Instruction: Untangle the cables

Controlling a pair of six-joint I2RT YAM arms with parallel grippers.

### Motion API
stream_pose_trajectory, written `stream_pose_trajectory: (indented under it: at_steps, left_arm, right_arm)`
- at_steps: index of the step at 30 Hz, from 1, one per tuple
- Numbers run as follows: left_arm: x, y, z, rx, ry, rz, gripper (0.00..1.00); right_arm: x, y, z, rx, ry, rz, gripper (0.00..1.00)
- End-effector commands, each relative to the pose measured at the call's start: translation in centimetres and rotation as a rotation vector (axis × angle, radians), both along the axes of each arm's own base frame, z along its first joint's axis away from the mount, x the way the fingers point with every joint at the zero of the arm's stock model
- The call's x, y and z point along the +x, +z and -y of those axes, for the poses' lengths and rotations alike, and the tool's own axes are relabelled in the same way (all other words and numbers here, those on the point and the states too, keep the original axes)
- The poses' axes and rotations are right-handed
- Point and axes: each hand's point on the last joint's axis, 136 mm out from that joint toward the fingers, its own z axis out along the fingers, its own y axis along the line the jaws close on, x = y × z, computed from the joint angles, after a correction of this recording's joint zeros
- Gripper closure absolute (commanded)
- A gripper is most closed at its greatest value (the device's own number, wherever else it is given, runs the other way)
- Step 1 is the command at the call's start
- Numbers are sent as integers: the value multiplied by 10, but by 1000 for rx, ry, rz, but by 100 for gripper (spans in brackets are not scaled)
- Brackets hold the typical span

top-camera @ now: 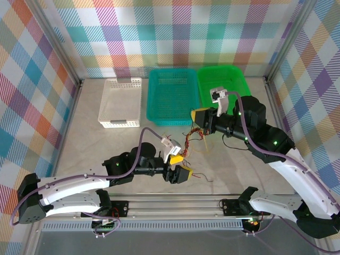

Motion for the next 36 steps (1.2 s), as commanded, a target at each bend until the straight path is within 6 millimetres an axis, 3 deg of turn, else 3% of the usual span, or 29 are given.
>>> stream_pose_trajectory:
  at_steps: [1,11,19,24,26,30,35,36]
  left_arm:
    - [4,1,5,38,2,28,10]
    - [47,-27,-18,347,196,145,9]
    - [56,-21,-4,329,223,139,6]
    - [56,-27,0,334,215,124,14]
    - [57,-23,4,310,213,133,25]
    - [54,-25,3,300,203,127,60]
    - [45,-21,2,257,163,119,98]
    - [42,-19,2,245,147,115,100]
  right_arm:
    - [-2,13,-5,49,21,5,100]
    - [-6,16,-4,57,35,8,100]
    - [-5,13,-7,61,45,-1,100]
    - [-6,12,-7,62,48,0,100]
    - [-7,12,-6,59,46,3,100]
    - [-6,13,-2,52,26,12,100]
    - [0,12,10,34,-43,29,100]
    - [2,10,14,22,-65,33,100]
